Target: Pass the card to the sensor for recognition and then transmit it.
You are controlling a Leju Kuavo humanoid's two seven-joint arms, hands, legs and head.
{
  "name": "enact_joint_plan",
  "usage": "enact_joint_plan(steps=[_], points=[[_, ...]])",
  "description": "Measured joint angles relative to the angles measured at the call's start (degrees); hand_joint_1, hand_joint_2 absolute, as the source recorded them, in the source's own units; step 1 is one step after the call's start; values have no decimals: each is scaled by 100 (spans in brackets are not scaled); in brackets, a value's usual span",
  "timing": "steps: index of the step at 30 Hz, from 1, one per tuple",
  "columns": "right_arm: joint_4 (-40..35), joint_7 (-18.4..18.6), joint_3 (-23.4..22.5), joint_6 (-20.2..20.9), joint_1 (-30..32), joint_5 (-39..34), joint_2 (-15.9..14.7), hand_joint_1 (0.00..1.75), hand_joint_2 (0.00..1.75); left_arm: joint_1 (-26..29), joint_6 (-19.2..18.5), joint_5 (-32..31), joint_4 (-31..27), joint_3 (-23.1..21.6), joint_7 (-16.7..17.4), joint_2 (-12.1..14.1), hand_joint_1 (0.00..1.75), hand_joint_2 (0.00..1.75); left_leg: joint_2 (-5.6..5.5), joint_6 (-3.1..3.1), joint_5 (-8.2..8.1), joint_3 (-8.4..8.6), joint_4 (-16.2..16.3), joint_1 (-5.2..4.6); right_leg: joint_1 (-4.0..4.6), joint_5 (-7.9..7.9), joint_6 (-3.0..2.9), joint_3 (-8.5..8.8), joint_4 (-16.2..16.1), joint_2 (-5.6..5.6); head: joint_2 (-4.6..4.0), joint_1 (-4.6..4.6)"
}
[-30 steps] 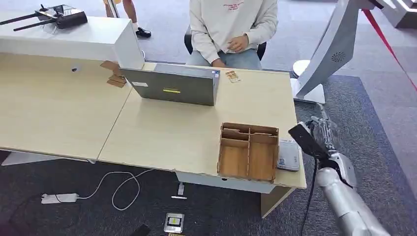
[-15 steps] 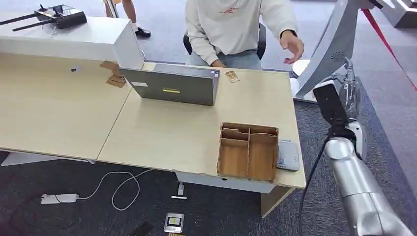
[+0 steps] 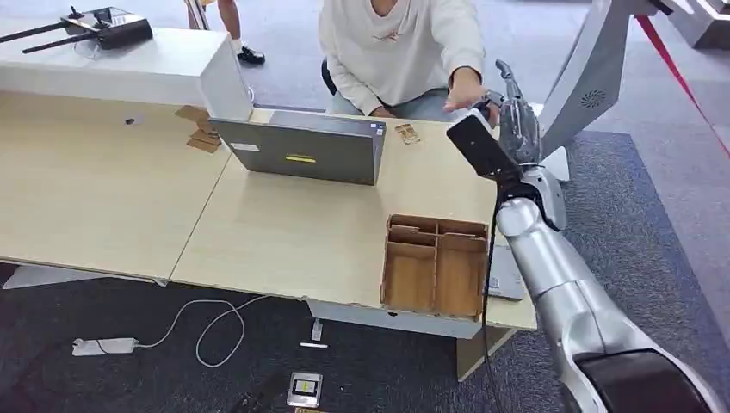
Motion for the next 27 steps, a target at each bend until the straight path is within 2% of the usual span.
enact_joint_plan(steps=[3,9,10,11,12,13,22,27], points=[[272,0,63,-46,-110,107,157,175,175,51,249,-74,0,-65,-181,-28,0,0,1,0,-1,-1,0,-1,-1,0,0,-2,-1,0,0,0],[647,59,140,-155,-161,232,269,175,175,86,282,-219,0,-247,-194,-70,0,0,1,1,0,-2,1,-1,-2,0,0,-3,-3,-1,0,-2],[699,59,142,-158,-160,232,269,173,175,85,282,-234,0,-282,-175,-74,0,0,1,0,0,-1,2,-1,-2,1,0,-3,-3,-1,0,0],[739,59,142,-160,-160,232,266,161,175,85,282,-243,0,-293,-170,-76,0,0,1,0,0,-1,2,-1,-2,1,0,-4,-3,-1,0,0],[788,59,142,-160,-160,232,262,44,175,85,282,-251,0,-312,-166,-79,0,0,1,0,0,-1,3,-1,-2,1,0,-3,-3,-1,0,0],[823,59,142,-160,-159,232,258,0,175,85,282,-251,0,-323,-164,-79,0,0,1,0,0,-1,3,-1,-2,1,0,-4,-3,-1,0,0],[1051,125,142,-381,-148,328,140,0,175,85,282,-289,0,-448,-157,-79,0,0,2,0,0,-1,4,-1,-1,1,0,-6,-3,0,0,0],[1071,-22,122,-610,-159,330,-14,0,175,86,282,-306,0,-463,-157,-79,0,0,3,0,0,-1,4,-1,-2,1,0,-5,-3,0,0,0]])
